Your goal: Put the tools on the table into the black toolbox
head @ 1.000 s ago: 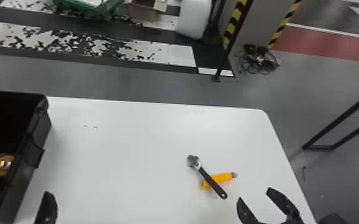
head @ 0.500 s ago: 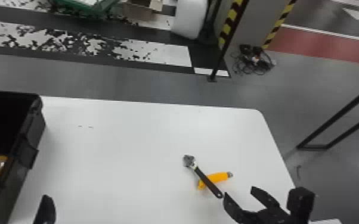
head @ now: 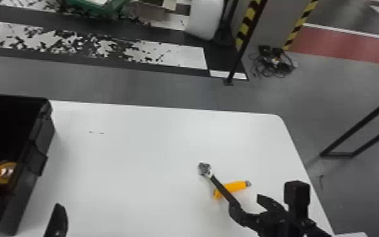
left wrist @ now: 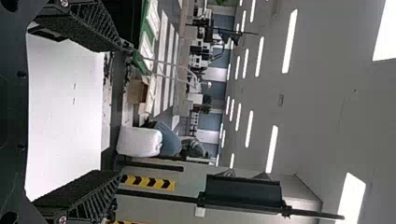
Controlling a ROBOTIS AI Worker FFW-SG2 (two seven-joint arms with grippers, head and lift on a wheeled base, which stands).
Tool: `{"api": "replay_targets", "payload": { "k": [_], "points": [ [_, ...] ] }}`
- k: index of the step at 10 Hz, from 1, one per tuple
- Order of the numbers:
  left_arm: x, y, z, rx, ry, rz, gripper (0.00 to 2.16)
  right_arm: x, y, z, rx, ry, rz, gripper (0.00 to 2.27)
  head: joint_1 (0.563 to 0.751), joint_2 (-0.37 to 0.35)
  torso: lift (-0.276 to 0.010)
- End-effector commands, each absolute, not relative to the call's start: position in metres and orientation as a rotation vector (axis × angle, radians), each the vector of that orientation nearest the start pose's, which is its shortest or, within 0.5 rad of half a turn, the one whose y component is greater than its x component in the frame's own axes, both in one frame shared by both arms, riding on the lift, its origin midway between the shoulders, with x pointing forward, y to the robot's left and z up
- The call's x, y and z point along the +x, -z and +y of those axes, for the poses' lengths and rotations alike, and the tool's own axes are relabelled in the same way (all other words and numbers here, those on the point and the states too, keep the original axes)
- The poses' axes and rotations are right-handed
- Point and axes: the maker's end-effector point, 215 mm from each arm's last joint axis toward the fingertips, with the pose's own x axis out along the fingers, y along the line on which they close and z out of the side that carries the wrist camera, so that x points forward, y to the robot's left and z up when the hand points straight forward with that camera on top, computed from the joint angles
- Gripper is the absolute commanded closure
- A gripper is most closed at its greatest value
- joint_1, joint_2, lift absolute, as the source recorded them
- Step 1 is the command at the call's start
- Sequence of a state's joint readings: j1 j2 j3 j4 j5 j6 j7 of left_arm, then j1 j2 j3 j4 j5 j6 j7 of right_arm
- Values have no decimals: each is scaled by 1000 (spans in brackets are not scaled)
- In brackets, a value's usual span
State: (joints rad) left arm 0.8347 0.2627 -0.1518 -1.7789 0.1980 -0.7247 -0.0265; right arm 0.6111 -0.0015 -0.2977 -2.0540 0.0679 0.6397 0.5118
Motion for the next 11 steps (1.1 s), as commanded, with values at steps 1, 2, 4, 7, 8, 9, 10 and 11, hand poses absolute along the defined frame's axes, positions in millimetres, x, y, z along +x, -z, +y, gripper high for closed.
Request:
{"api": "replay_targets", "payload": {
  "k": [1,2,4,7,8,9,10,11],
  "points": [
    [281,391,203,-100,203,-61,53,309,546,-290,55,-172,820,188,695,-209,-39],
    [281,391,203,-99,204,-60,53,313,549,-286,38,-168,840,188,695,-193,-39],
    [285,391,205,-100,205,-63,53,318,554,-286,22,-136,880,191,695,-168,-39],
    [286,393,205,-99,206,-58,56,323,559,-288,27,-105,954,215,695,-161,-39],
    [286,393,206,-100,206,-61,56,322,560,-288,23,-101,969,215,695,-161,-39],
    [286,393,206,-100,205,-59,56,324,559,-287,24,-101,969,225,695,-161,-39],
    [286,393,206,-100,205,-59,56,325,559,-287,26,-99,970,319,695,-162,-39],
    [286,393,205,-102,206,-59,56,326,558,-288,26,-98,969,346,695,-161,-39]
  ]
}}
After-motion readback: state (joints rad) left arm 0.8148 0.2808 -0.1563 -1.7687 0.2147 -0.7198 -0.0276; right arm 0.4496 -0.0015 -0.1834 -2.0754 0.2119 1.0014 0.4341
